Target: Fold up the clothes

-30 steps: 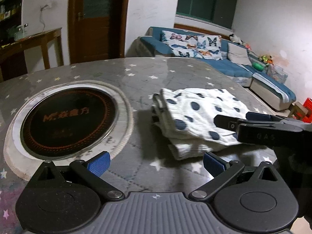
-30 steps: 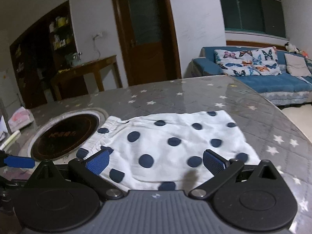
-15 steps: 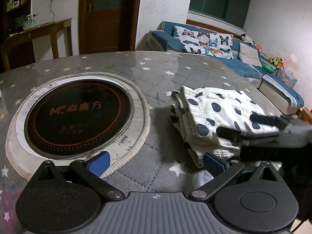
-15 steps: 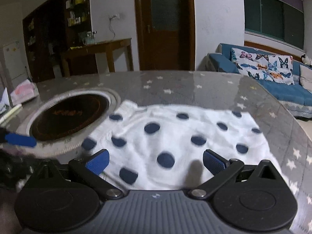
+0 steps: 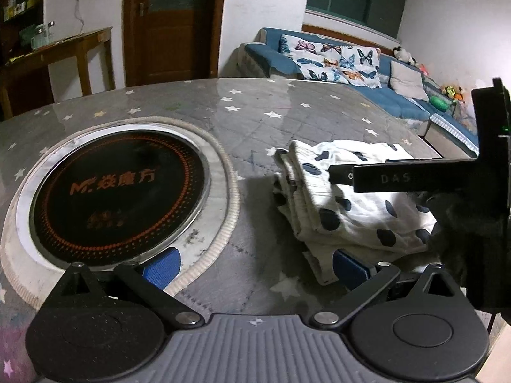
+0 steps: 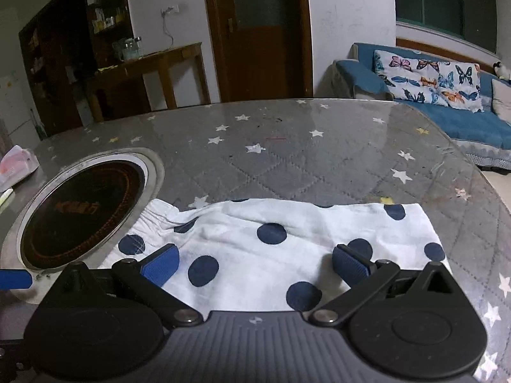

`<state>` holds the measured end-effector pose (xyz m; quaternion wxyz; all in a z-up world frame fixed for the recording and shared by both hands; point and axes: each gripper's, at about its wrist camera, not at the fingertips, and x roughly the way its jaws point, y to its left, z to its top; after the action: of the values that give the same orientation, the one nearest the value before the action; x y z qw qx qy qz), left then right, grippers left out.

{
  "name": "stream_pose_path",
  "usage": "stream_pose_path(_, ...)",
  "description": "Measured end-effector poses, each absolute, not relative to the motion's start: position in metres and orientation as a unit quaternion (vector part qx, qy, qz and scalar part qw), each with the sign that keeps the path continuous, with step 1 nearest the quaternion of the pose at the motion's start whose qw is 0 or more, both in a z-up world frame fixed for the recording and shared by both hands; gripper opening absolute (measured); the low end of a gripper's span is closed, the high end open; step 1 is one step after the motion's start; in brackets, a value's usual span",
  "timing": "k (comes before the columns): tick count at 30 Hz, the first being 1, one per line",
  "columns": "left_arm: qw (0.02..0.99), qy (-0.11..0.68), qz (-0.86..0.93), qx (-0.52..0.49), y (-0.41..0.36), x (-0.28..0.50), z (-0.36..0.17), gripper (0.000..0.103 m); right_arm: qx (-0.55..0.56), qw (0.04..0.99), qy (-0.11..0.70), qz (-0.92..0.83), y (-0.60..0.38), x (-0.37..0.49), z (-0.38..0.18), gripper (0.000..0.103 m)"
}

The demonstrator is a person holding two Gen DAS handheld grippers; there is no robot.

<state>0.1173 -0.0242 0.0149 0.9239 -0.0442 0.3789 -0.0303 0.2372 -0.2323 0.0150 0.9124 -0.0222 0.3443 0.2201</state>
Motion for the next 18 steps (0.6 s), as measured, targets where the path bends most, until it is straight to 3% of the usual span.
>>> stream_pose_path(10, 0.923, 0.380, -0.053, -0.025, -0.045, 0.120, 0.011, 0.103, -0.049, 0.938, 0.284, 0.194, -0.253, 0.180, 0.023, 0.103)
stream_pose_path(18, 0.924, 0.378, -0.062, -0.011, -0.055, 0.114, 0.009, 0.103, -0.035, 0.943, 0.292, 0.157, -0.267, 0.138, 0.009, 0.103)
